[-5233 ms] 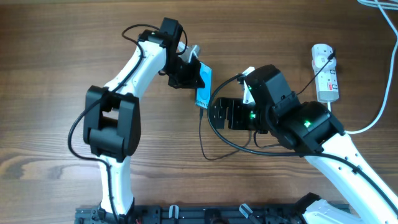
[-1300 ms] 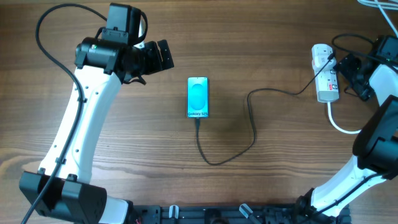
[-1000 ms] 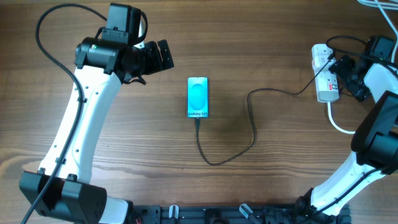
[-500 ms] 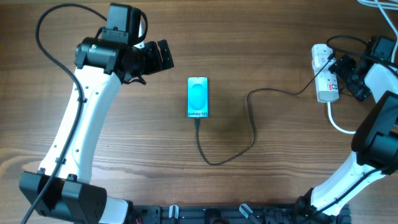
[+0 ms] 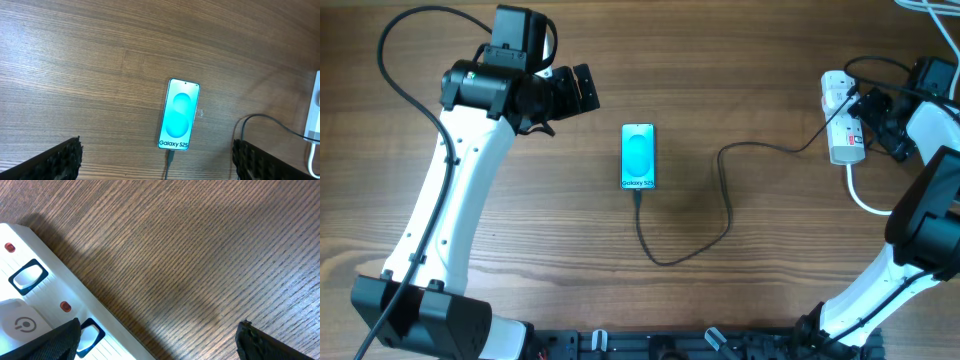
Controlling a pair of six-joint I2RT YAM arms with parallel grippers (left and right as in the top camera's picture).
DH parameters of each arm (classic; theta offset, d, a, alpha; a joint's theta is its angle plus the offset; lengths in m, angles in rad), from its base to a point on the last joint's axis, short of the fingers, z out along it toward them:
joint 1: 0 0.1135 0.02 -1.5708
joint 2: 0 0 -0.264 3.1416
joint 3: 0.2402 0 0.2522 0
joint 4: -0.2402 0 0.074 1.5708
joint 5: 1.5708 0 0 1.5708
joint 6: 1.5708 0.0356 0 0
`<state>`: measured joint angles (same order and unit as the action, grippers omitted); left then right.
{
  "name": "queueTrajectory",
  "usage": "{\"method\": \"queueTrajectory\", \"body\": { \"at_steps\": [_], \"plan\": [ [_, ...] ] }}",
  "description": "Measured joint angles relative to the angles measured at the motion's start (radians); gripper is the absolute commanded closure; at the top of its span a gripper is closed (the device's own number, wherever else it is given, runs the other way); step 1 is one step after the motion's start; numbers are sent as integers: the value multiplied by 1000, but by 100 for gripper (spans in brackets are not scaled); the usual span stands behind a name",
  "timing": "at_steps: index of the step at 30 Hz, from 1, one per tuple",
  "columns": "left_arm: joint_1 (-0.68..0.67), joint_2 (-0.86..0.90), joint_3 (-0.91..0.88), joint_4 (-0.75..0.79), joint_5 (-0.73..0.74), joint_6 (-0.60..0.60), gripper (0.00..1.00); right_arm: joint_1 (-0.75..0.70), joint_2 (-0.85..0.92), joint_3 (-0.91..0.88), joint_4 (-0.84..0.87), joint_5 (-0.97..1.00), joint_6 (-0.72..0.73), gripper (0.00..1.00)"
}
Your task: Plug charger to phone and switch on socket
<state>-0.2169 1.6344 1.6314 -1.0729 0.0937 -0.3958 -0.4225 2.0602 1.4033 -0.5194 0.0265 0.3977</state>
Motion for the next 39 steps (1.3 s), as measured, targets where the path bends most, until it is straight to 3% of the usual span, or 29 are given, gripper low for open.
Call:
{"method": "queueTrajectory", "body": {
  "at_steps": [39],
  "plan": [
    [0, 0, 0, 0, 0, 0, 0, 8, 7, 20, -44, -3, -21, 0]
  ]
}}
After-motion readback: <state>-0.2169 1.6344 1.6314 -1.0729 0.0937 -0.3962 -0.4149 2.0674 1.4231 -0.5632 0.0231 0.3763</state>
